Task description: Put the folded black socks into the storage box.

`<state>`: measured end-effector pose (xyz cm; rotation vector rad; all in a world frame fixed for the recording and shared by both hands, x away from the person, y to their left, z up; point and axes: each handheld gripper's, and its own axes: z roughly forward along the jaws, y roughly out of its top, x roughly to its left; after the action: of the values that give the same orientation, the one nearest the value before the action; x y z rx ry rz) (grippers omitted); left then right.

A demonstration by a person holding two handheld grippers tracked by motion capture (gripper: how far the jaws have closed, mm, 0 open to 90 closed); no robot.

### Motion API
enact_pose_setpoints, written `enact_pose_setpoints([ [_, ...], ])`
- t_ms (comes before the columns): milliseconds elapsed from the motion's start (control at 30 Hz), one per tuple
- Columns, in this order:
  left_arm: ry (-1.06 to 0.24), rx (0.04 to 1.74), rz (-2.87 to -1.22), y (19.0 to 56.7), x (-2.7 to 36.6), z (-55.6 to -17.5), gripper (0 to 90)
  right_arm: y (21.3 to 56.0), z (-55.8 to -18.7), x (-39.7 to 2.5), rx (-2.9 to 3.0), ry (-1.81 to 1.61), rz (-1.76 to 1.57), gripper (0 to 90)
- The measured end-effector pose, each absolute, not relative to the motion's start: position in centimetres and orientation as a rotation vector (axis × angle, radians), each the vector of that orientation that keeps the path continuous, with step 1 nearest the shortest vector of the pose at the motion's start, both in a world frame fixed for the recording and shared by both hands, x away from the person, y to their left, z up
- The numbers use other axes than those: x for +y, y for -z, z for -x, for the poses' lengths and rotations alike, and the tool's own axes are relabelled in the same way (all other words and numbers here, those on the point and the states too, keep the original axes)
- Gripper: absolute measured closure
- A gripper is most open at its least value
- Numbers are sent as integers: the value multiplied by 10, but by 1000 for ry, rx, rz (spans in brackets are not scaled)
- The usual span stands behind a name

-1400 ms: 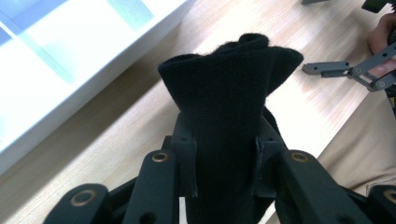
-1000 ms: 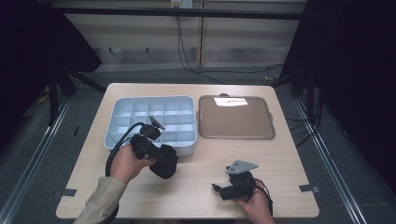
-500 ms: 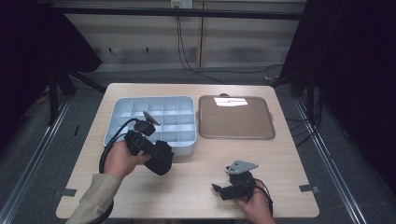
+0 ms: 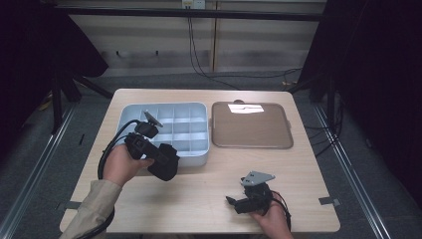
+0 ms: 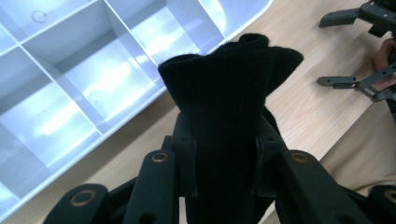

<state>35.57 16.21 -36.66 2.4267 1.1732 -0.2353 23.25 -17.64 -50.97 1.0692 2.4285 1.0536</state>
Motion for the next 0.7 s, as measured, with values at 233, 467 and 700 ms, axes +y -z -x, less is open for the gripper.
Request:
enact_pose_setpoints([
  [233, 215, 1196, -2419, 359, 173, -361, 688, 510, -233, -177, 2428, -1053, -1066, 149],
  [467, 191, 1215, -2418, 350, 180, -367, 688, 510, -233, -177, 2427, -1054, -1063, 149],
  [700, 201, 1228, -2402, 344, 187, -372, 688, 510, -233, -176, 2427, -1056, -1066, 149],
])
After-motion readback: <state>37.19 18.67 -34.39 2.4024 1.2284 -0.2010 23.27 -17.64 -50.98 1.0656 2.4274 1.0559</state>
